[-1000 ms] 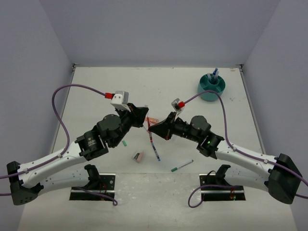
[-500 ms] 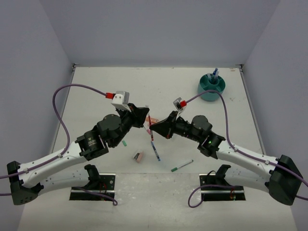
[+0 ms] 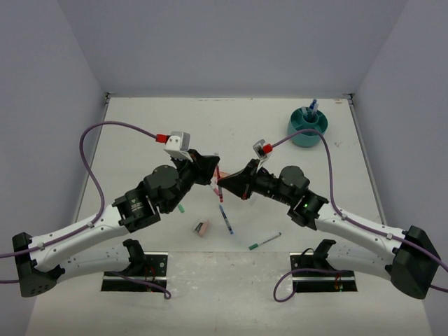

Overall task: Sort the stationery into containers
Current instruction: Close the pen cap on the pen.

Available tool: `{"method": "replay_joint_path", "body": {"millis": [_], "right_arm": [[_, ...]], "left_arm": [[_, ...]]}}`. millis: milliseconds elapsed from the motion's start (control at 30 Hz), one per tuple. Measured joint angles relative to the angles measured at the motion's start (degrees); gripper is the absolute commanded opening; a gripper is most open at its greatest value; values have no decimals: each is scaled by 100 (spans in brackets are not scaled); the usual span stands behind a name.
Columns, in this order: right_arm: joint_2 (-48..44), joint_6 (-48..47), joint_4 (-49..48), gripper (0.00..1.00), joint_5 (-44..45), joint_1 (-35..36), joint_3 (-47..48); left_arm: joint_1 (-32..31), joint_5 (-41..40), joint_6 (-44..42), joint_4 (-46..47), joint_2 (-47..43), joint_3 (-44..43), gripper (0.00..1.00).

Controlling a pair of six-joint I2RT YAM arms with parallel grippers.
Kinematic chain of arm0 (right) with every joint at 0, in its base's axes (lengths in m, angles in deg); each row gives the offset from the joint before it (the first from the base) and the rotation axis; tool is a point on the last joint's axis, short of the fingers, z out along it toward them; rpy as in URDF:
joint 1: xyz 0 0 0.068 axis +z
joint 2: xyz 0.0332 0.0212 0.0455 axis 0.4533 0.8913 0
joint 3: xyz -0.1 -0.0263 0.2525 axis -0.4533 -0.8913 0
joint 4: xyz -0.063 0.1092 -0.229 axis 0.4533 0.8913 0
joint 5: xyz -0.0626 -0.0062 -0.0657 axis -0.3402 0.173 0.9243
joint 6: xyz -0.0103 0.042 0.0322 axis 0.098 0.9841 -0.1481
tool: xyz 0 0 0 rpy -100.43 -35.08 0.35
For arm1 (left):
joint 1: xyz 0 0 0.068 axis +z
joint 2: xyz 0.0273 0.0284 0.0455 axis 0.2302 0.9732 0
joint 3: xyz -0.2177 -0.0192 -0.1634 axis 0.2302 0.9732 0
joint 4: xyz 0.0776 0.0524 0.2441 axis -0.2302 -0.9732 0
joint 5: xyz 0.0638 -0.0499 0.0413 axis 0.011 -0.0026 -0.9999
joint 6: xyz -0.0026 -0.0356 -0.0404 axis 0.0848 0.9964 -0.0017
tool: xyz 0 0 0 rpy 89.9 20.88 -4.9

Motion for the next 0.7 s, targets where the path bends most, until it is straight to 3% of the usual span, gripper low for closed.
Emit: {"method": "replay_joint_path", "body": {"millis": [500, 700], "right_arm": [[-74, 59, -77, 0, 139, -107, 22], [-12, -92, -156, 0, 113, -140, 99]], "left_arm": [[19, -20, 273, 137, 59, 0, 1], [41, -3, 305, 230, 68, -3, 28]]}}
